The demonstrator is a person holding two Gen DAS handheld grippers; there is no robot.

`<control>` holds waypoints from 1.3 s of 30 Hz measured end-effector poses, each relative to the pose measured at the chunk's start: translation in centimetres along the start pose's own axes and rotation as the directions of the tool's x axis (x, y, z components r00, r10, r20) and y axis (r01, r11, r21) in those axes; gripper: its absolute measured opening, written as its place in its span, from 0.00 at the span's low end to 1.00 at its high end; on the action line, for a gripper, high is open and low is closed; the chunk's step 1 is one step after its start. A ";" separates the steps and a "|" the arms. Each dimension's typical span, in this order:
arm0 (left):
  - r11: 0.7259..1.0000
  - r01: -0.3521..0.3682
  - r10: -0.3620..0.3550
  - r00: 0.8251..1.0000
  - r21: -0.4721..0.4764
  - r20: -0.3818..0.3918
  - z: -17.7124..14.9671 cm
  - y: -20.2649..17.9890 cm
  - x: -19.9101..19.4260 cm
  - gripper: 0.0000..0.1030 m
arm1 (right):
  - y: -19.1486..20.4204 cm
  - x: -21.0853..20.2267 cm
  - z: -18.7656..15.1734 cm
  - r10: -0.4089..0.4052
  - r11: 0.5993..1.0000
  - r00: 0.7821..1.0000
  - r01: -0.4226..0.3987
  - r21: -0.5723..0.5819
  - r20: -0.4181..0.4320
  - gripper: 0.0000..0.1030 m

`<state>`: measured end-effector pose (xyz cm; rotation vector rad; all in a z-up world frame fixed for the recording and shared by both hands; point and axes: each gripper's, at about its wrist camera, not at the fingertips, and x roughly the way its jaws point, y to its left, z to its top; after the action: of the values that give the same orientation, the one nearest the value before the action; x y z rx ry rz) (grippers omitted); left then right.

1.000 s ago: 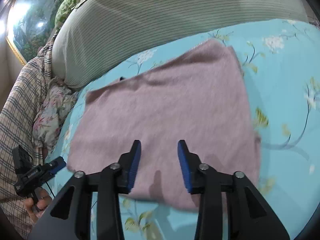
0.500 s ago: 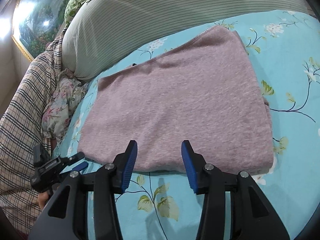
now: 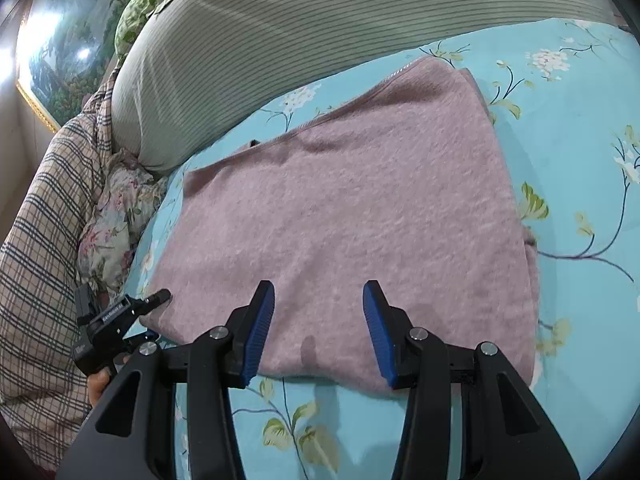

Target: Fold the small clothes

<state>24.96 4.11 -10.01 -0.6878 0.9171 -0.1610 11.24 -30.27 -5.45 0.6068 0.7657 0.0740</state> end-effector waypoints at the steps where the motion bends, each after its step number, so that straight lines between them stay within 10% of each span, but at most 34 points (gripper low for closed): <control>1: 1.000 -0.010 0.010 1.000 0.008 0.007 0.1 -0.1 0.1 0.54 | -0.1 0.1 0.2 0.001 1.000 1.000 -0.001 0.004 0.002 0.46; 7: 1.000 0.002 -0.002 1.000 0.006 0.005 0.9 0.3 0.3 0.12 | -0.9 0.4 1.0 0.009 1.000 1.000 -0.009 0.017 -0.001 0.46; 17: 0.952 0.118 -0.140 0.988 0.282 0.060 -0.5 -9.3 -3.1 0.08 | -2.2 0.1 2.9 0.048 0.997 0.999 -0.048 0.054 -0.001 0.46; 27: 0.768 0.130 -0.092 0.991 0.628 -0.092 -9.2 -18.5 2.0 0.08 | -2.0 3.3 6.5 0.177 0.982 0.981 -0.171 0.077 -0.075 0.63; 39: 0.763 0.168 -0.102 0.985 0.624 -0.141 -9.5 -17.5 2.2 0.08 | 1.4 14.7 10.8 0.275 0.961 0.932 -0.257 0.105 -0.236 0.64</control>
<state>21.62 -14.98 -4.73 -0.1052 0.8344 -0.6143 29.39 -30.25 -7.90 0.7786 0.9277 0.3802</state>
